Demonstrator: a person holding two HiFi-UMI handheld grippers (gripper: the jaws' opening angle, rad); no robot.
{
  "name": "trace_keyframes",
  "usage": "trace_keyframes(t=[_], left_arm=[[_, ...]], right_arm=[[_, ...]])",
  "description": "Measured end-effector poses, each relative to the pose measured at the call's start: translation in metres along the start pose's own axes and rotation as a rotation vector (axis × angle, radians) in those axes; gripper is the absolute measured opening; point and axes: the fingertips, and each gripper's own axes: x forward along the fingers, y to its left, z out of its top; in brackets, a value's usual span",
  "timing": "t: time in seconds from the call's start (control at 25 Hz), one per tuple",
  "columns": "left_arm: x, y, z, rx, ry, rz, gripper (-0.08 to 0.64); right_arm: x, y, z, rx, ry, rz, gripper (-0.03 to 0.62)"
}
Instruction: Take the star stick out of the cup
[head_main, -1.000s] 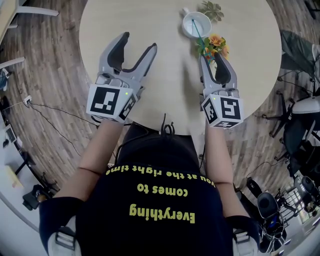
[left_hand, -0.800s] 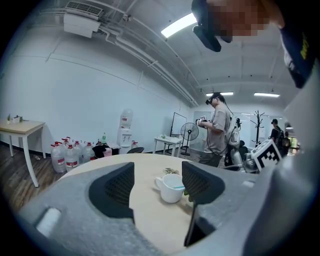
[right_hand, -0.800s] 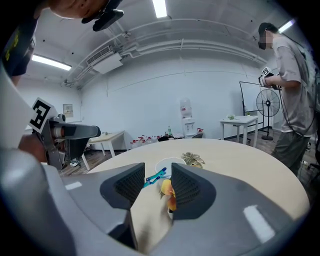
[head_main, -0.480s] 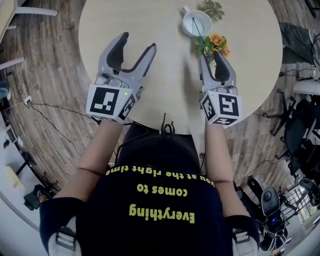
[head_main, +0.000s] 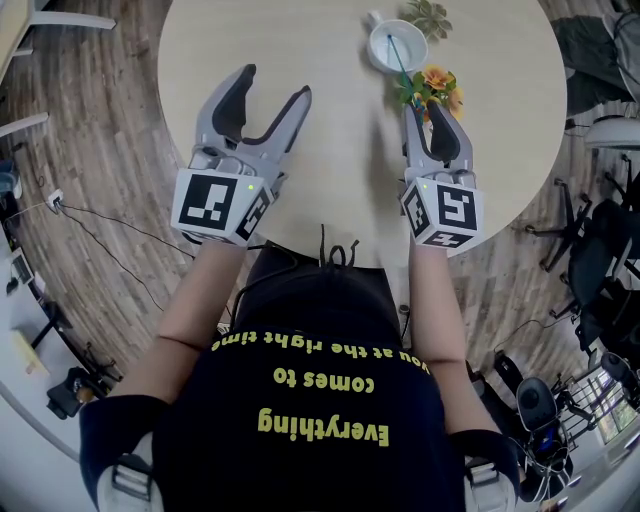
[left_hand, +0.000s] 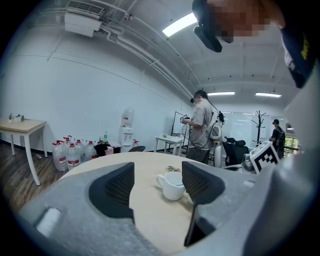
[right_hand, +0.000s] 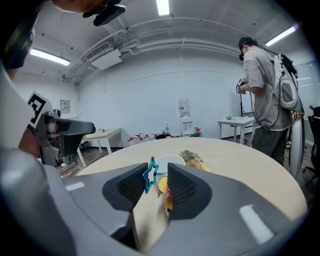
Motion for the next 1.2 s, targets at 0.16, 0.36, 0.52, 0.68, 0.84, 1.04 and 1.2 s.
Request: trace_keyframes(t=[0.16, 0.36, 0.52, 0.68, 0.84, 1.04, 1.2], left_arm=[[-0.0012, 0.001, -0.0016, -0.002, 0.001, 0.003, 0.299], [-0.0019, -0.0003, -0.0025, -0.002, 0.003, 0.001, 0.299], [-0.0035, -0.001, -0.0024, -0.004, 0.002, 0.002, 0.299], [-0.004, -0.0013, -0.0021, -0.005, 0.0, 0.003, 0.299], [-0.0045, -0.0019, -0.0031, -0.003, 0.001, 0.002, 0.299], [-0.0051, -0.0023, -0.0021, -0.002, -0.003, 0.005, 0.299], [-0.0066, -0.0019, -0.0009, 0.0, -0.008, 0.008, 0.299]], right_arm=[[-0.0006, -0.001, -0.0009, -0.012, 0.0, -0.013, 0.129], [-0.0005, -0.0035, -0.0009, -0.025, 0.003, -0.031, 0.109], [-0.0009, -0.0036, -0.0011, -0.032, 0.005, -0.04, 0.094], [-0.0014, -0.0049, -0.0012, -0.041, 0.005, -0.055, 0.088], [-0.0026, -0.0061, -0.0011, -0.05, 0.002, -0.071, 0.061], [-0.0049, -0.0087, 0.0011, -0.068, 0.0, -0.098, 0.031], [-0.0068, -0.0093, 0.0026, -0.079, -0.003, -0.108, 0.029]])
